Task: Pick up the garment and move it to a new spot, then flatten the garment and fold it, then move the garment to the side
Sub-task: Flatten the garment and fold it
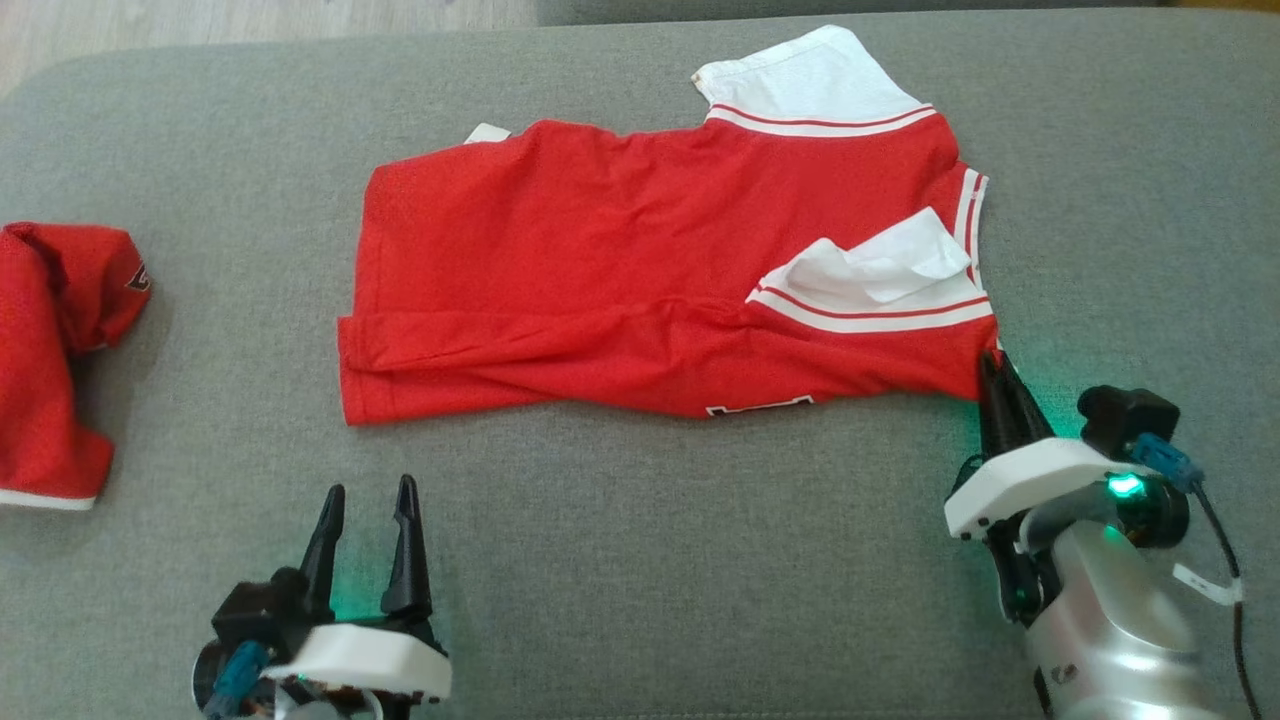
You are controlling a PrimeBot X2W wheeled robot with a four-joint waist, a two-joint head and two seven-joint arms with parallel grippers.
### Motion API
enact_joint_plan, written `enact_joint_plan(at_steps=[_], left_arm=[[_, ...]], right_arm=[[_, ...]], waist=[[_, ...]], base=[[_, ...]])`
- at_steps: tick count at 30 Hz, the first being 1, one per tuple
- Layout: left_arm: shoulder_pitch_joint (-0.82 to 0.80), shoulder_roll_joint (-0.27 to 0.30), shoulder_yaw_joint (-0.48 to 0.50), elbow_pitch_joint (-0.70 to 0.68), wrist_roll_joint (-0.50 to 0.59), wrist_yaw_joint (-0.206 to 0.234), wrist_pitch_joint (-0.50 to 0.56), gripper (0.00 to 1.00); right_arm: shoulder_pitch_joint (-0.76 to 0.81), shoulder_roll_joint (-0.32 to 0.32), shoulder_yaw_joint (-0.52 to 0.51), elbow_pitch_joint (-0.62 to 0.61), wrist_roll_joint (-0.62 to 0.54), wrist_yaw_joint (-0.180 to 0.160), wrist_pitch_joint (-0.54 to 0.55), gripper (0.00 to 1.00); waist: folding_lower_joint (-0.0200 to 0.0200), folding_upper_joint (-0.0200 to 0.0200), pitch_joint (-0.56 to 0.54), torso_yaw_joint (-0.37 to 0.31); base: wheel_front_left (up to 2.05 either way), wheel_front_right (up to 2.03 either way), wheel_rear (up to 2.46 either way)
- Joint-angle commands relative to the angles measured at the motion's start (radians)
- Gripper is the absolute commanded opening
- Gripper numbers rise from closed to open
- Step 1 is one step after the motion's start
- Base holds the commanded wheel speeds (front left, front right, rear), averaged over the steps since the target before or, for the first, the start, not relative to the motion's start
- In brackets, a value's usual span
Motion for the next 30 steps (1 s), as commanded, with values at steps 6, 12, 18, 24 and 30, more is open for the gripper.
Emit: enact_joint_plan(at_steps=[6,12,18,24,30], left_arm=[[-0.034,0.007,0.039,-0.034,-0.012,-0.006,-0.005,1.0],[-0.069,0.007,0.073,-0.04,-0.053,-0.013,-0.005,1.0],[-0.16,0.007,0.101,0.019,-0.073,-0.036,-0.005,1.0],[-0.239,0.007,0.143,0.156,-0.063,-0.044,-0.005,1.0],[-0.281,0.007,0.143,0.258,-0.084,-0.048,-0.005,1.0]], right_arm=[[0.011,-0.002,-0.004,-0.105,-0.038,-0.001,-0.011,0.0],[0.093,-0.002,-0.033,-0.22,0.004,-0.001,-0.011,0.0],[0.113,-0.002,-0.017,-0.262,0.02,-0.001,-0.011,0.0],[0.086,-0.002,0.02,-0.283,0.038,-0.001,-0.011,0.0],[0.076,-0.002,0.036,-0.298,0.046,-0.001,-0.011,0.0]], waist=[[0.0,0.0,-0.001,-0.006],[0.0,0.0,0.009,-0.012],[0.0,0.0,0.045,-0.03],[0.0,0.0,0.077,-0.055],[0.0,0.0,0.089,-0.066]], base=[[0.0,0.0,0.0],[0.0,0.0,0.0],[0.0,0.0,0.0],[0.0,0.0,0.0],[0.0,0.0,0.0]])
